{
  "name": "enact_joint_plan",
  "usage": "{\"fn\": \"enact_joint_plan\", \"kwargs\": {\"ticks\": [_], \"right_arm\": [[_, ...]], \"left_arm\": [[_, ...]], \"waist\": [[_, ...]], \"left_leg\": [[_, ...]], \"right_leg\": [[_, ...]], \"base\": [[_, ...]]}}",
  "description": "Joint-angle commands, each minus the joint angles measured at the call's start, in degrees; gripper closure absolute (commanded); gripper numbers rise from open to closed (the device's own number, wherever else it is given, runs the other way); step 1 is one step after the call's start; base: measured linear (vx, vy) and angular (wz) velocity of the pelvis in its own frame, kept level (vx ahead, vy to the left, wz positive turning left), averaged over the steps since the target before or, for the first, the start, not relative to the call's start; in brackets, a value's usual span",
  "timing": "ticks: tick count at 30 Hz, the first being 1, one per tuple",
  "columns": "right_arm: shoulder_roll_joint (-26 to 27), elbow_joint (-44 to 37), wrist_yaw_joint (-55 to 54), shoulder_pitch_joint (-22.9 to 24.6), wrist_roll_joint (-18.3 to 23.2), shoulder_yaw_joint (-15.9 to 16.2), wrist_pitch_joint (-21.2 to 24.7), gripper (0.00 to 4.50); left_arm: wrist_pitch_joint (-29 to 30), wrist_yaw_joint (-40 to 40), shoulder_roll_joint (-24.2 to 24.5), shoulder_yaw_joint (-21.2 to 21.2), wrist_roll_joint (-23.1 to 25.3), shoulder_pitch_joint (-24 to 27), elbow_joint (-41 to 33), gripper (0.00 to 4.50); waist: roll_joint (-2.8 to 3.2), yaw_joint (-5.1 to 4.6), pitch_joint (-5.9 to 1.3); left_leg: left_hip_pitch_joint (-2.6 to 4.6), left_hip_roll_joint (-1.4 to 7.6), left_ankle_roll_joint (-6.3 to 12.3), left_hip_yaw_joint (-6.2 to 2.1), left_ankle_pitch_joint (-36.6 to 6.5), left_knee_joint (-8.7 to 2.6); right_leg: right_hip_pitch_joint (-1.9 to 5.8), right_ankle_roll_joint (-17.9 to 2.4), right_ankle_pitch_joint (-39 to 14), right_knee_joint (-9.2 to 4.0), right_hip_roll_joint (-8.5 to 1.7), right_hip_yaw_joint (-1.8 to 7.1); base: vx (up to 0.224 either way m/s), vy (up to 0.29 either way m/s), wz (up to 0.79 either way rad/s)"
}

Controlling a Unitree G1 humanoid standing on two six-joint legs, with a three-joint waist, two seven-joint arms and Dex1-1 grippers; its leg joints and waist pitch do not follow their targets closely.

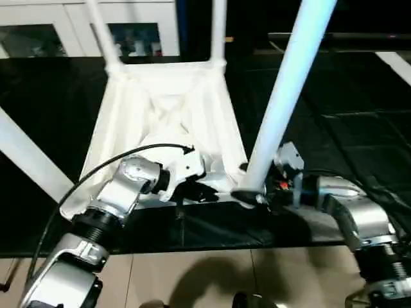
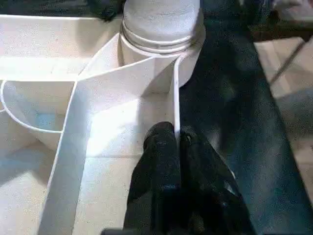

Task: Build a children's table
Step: Rotate leg to tighten

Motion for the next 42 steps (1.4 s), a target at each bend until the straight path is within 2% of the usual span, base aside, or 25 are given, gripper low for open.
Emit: {"fn": "enact_joint_plan", "kwargs": {"ticks": [1,3,4,5,7,9,13,14,16,18,21,25,26,30,34,37,39,40,41,42], "right_arm": [[-1.7,-0.9,5.7,-0.9,1.6,1.5,0.7,0.06],[-2.9,0.0,9.7,-1.6,1.4,2.7,0.0,0.06],[-2.9,0.0,9.7,-1.6,1.4,2.7,0.0,0.21],[-3.1,0.5,10.7,-1.9,1.5,3.0,0.3,0.21],[-3.2,1.1,11.7,-2.2,1.2,3.4,0.1,0.21],[-3.3,3.0,12.6,-3.0,0.6,4.4,-1.0,0.55],[-3.5,3.5,14.2,-3.3,1.2,5.0,-0.7,0.62],[-3.5,3.2,14.8,-3.5,1.7,4.9,-0.2,0.87],[-3.4,2.9,15.6,-3.6,2.3,4.9,0.4,0.97],[-3.3,3.0,16.2,-3.8,2.7,5.0,0.3,1.19],[-3.0,3.4,16.3,-3.7,2.6,5.0,-0.4,1.41],[-2.9,3.5,16.9,-3.6,2.7,5.0,-0.4,1.58],[-2.9,3.5,17.0,-3.6,2.7,5.1,-0.4,1.78],[-3.0,2.9,17.3,-3.1,3.0,5.3,-0.1,2.08],[-2.9,1.5,16.8,-2.3,3.3,5.5,0.8,2.18],[-2.5,0.0,15.4,-1.4,3.7,5.4,2.1,2.28],[-0.9,-1.3,11.5,-0.2,4.1,4.5,3.9,2.31],[-0.5,-1.6,10.5,0.1,4.2,4.2,4.3,2.33],[1.0,-1.9,6.7,0.7,3.5,3.7,4.9,2.33],[4.8,-0.9,-1.8,0.8,1.3,2.8,5.2,2.34]], "left_arm": [[-1.4,-4.7,0.6,-4.0,0.7,1.2,0.6,4.50],[-3.2,-6.9,1.3,-5.0,0.9,0.7,0.9,4.50],[-3.2,-6.9,1.3,-5.0,0.9,0.7,0.9,4.50],[-3.7,-7.3,1.4,-5.3,1.0,0.5,1.0,4.50],[-4.2,-7.8,1.4,-5.6,1.1,0.3,1.2,4.50],[-4.7,-8.9,1.3,-5.9,0.9,-0.1,1.4,4.50],[-5.4,-9.7,1.4,-6.2,1.0,-0.2,1.5,4.50],[-5.7,-9.9,1.4,-6.2,0.9,-0.2,1.6,4.50],[-5.9,-9.9,1.4,-6.3,0.8,-0.2,1.7,4.50],[-6.2,-10.0,1.6,-6.4,0.6,-0.1,1.7,4.50],[-6.3,-10.1,1.7,-6.5,0.8,0.1,1.6,4.50],[-6.5,-10.0,1.8,-6.4,0.8,0.3,1.6,4.50],[-6.5,-9.7,1.8,-6.3,0.8,0.2,1.8,4.50],[-6.6,-8.9,1.6,-5.9,0.8,0.0,2.5,4.50],[-6.2,-7.4,1.2,-5.4,0.7,-0.1,2.9,4.50],[-5.0,-5.2,0.4,-4.7,0.7,-0.2,3.4,4.50],[-2.1,-1.9,-0.8,-3.8,1.0,-0.3,3.3,4.50],[-1.4,-1.1,-1.0,-3.6,1.1,-0.3,3.3,4.50],[0.9,0.8,-1.9,-2.8,0.7,-0.1,2.9,4.50],[5.1,3.8,-3.4,-1.7,0.1,0.2,1.6,4.50]], "waist": [[-1.25,0.19,-4.78],[-1.54,0.34,-4.58],[-1.50,0.37,-4.52],[-1.51,0.45,-4.40],[-1.54,0.51,-4.36],[-1.67,0.56,-4.49],[-1.77,0.81,-4.71],[-1.90,0.92,-4.78],[-2.03,1.19,-4.85],[-2.24,1.42,-4.79],[-2.21,1.57,-4.63],[-2.34,1.60,-4.66],[-2.36,1.60,-4.69],[-2.34,1.65,-4.70],[-2.18,1.67,-4.63],[-2.29,1.74,-4.62],[-2.30,1.80,-4.53],[-2.11,1.80,-4.39],[-2.08,1.64,-4.13],[-1.92,1.40,-3.84]], "left_leg": [[-0.64,0.70,11.30,0.89,-2.5,-2.00],[-0.60,0.74,10.11,0.98,-4.5,-2.09],[-0.61,0.71,9.63,0.93,-5.0,-2.13],[-0.36,0.84,8.26,0.97,-6.7,-2.27],[-0.10,0.88,7.54,1.08,-7.8,-2.33],[0.07,1.00,6.51,1.26,-8.0,-2.35],[-0.07,1.08,6.73,1.24,-7.4,-2.26],[-0.12,1.02,7.01,1.25,-6.9,-2.20],[-0.26,0.97,7.36,1.26,-6.1,-2.11],[-0.37,0.89,7.45,1.28,-6.0,-2.08],[-0.35,0.89,6.66,1.28,-6.7,-2.09],[-0.50,0.80,6.07,1.23,-6.5,-2.08],[-0.47,0.83,6.06,1.22,-6.3,-2.08],[-0.48,0.81,6.31,1.25,-6.1,-2.01],[-0.47,0.82,6.01,1.20,-6.7,-2.06],[-0.47,0.80,5.88,1.25,-6.6,-2.06],[-0.35,0.85,5.84,1.25,-7.0,-2.13],[-0.39,0.86,5.58,1.22,-7.6,-2.22],[-0.32,0.82,4.77,1.13,-9.2,-2.41],[-0.17,0.66,3.59,1.06,-11.0,-2.57]], "right_leg": [[4.83,-14.7,-6.4,-2.31,-2.42,2.97],[4.71,-13.5,-11.0,-2.75,-2.50,3.08],[4.65,-13.3,-12.3,-2.85,-2.47,3.07],[4.40,-12.5,-15.1,-3.19,-2.48,3.24],[4.18,-12.3,-16.5,-3.36,-2.41,3.39],[4.05,-12.4,-16.2,-3.23,-2.38,3.66],[4.22,-13.7,-11.9,-2.58,-2.24,3.79],[4.28,-13.9,-10.9,-2.42,-2.23,3.83],[4.44,-14.0,-9.9,-2.27,-2.30,3.86],[4.48,-13.6,-10.7,-2.34,-2.38,3.85],[4.32,-13.0,-13.0,-2.55,-2.40,3.90],[4.45,-12.5,-13.4,-2.50,-2.31,3.87],[4.44,-12.5,-13.2,-2.48,-2.32,3.88],[4.41,-12.8,-12.4,-2.43,-2.28,3.87],[4.41,-12.5,-13.3,-2.53,-2.28,3.86],[4.48,-12.3,-13.1,-2.56,-2.20,3.91],[4.35,-12.2,-13.8,-2.65,-2.22,3.91],[4.30,-11.9,-14.9,-2.86,-2.24,3.90],[4.20,-11.1,-18.0,-3.18,-2.28,3.85],[4.06,-9.5,-22.8,-3.74,-2.48,3.82]], "base": [[0.000,0.000,0.00],[0.000,0.000,0.00],[0.000,0.000,0.00],[0.000,0.000,0.00],[0.000,0.000,0.00],[0.000,0.000,0.00],[0.000,0.000,0.00],[0.000,0.000,0.00],[0.000,0.000,0.00],[0.000,0.000,0.00],[0.000,0.000,0.00],[0.000,0.000,0.00],[0.000,0.000,0.00],[0.000,0.000,0.00],[0.000,0.000,0.00],[0.000,0.000,0.00],[0.000,0.000,0.00],[0.000,0.000,0.00],[0.000,0.000,0.00],[0.000,0.000,0.00]]}}
